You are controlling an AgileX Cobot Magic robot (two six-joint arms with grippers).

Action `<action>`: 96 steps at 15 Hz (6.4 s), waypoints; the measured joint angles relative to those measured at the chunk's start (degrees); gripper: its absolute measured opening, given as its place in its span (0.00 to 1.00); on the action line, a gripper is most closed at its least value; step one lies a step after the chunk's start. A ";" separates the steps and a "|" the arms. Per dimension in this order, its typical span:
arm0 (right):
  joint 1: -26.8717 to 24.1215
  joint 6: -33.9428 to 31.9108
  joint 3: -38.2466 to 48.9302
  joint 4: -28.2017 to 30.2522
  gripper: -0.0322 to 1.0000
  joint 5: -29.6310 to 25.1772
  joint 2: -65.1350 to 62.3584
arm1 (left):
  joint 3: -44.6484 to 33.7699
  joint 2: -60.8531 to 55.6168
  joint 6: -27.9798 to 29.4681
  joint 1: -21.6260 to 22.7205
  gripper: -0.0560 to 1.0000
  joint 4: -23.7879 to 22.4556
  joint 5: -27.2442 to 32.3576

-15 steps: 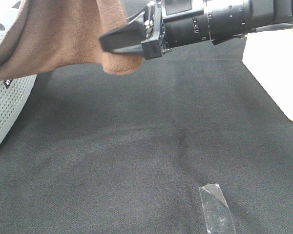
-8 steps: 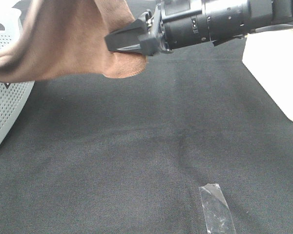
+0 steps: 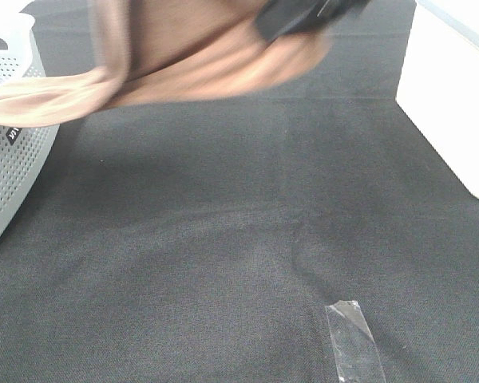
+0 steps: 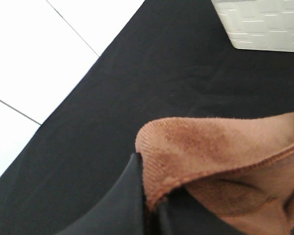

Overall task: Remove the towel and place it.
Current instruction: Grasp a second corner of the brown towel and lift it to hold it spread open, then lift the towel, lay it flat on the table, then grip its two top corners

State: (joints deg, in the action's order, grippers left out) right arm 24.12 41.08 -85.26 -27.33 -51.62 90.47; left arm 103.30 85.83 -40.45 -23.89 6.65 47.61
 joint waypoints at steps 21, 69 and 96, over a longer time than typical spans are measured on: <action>0.00 -1.32 -26.70 24.06 0.03 31.28 5.84 | 0.00 11.52 0.63 3.55 0.05 -7.39 -51.97; -7.28 -17.93 -45.55 3.38 0.03 -17.99 25.44 | 16.04 24.35 25.50 7.96 0.05 -12.61 21.83; -6.07 -25.73 37.93 4.93 0.06 -16.50 -23.43 | -64.34 -16.79 26.70 6.88 0.05 18.79 19.19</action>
State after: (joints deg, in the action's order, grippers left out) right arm 18.05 15.36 -47.33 -22.40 -68.12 67.04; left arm 38.96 69.04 -13.75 -17.02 25.44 66.81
